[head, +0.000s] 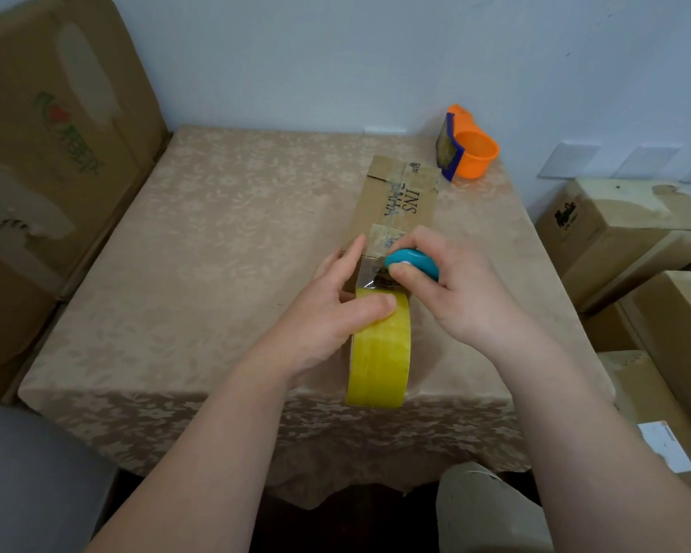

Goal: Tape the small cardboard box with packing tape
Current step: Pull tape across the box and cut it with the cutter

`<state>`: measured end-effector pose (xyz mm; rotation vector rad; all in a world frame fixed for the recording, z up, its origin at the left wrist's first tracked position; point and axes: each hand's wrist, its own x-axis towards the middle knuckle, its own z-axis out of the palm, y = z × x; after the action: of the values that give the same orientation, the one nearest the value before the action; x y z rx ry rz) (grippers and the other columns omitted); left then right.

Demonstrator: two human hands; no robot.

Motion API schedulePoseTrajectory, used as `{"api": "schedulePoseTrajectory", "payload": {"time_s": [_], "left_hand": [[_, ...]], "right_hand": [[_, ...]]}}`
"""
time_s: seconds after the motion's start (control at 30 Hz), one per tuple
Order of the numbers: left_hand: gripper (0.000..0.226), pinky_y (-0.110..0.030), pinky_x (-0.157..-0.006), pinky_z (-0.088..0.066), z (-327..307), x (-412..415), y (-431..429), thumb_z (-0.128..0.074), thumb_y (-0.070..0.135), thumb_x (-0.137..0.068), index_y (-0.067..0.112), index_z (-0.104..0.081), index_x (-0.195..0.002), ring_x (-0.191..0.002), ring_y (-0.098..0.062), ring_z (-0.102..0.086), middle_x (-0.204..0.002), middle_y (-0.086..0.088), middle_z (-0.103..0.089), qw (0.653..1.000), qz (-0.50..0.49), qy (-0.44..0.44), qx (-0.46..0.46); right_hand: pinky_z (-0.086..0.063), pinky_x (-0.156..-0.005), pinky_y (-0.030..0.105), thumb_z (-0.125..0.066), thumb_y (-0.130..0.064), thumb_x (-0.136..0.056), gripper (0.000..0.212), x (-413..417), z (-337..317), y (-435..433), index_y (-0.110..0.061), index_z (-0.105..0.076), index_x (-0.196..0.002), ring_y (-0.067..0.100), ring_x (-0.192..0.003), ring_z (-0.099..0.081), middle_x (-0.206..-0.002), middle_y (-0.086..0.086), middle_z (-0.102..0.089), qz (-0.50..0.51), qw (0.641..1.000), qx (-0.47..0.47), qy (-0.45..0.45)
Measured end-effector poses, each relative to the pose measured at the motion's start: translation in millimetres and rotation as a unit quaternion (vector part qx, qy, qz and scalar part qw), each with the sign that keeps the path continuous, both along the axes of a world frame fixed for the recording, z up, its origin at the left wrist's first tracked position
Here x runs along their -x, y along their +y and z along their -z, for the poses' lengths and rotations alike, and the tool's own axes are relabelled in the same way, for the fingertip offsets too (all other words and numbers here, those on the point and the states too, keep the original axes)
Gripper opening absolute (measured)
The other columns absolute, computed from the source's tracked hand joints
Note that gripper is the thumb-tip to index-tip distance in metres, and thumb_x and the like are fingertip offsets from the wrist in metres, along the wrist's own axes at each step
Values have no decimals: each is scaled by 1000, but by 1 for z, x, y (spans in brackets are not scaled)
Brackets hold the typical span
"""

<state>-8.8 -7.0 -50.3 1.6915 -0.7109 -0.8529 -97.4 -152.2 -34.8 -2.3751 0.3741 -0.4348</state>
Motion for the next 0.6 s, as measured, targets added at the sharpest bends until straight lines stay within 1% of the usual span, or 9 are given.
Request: {"api": "schedulePoseTrajectory", "payload": {"time_s": [0.1,0.2,0.3,0.4,0.5,0.6], "left_hand": [[94,-36,-97,-48,1,0,-1,-64,56,-57,49,-23,-141,-118,-13,-49,-148,18,-24,1000,-4,-4,-3],[95,-34,-98,-46,2,1,-1,-63,58,-54,51,-23,-140,-120,-10,-44,-145,16,-24,1000,-7,-3,-7],[91,-34,-98,-46,3,2,-2,-66,54,-59,52,-24,-140,-120,-10,-44,-142,11,-26,1000,-17,-4,-3],[85,-27,-94,-45,3,2,-3,-63,48,-65,50,-23,-140,-119,-9,-43,-140,9,-27,1000,-25,-8,2],[87,-23,-91,-42,4,1,-5,-63,46,-65,48,-23,-142,-118,-9,-43,-140,8,-27,1000,-30,-8,4],[87,-21,-88,-42,3,1,-6,-63,46,-65,47,-23,-142,-115,-8,-44,-138,7,-28,999,-33,-6,4]], "right_hand": [[-49,-73,41,-57,-27,-91,11,-2,2,1,-24,-58,-101,16,-81,-59,-88,-2,-65,4,1000,21,-4],[-47,-72,39,-55,-26,-93,14,-3,0,-1,-22,-57,-106,17,-80,-57,-89,-2,-64,9,1000,27,-5],[-46,-73,36,-53,-23,-94,18,-3,-4,-2,-18,-57,-110,17,-82,-57,-91,-2,-62,-3,1000,19,10],[-41,-72,32,-51,-19,-95,17,-3,-9,-3,-15,-55,-111,12,-77,-53,-85,-5,-58,-27,999,13,32],[-40,-72,31,-44,-16,-98,19,1,-12,-1,-15,-51,-115,5,-75,-51,-82,-14,-52,-56,996,-28,57],[-42,-79,23,-39,-15,-100,30,7,-14,0,-26,-46,-127,-2,-80,-51,-90,-14,-53,-63,990,-104,67]]}}
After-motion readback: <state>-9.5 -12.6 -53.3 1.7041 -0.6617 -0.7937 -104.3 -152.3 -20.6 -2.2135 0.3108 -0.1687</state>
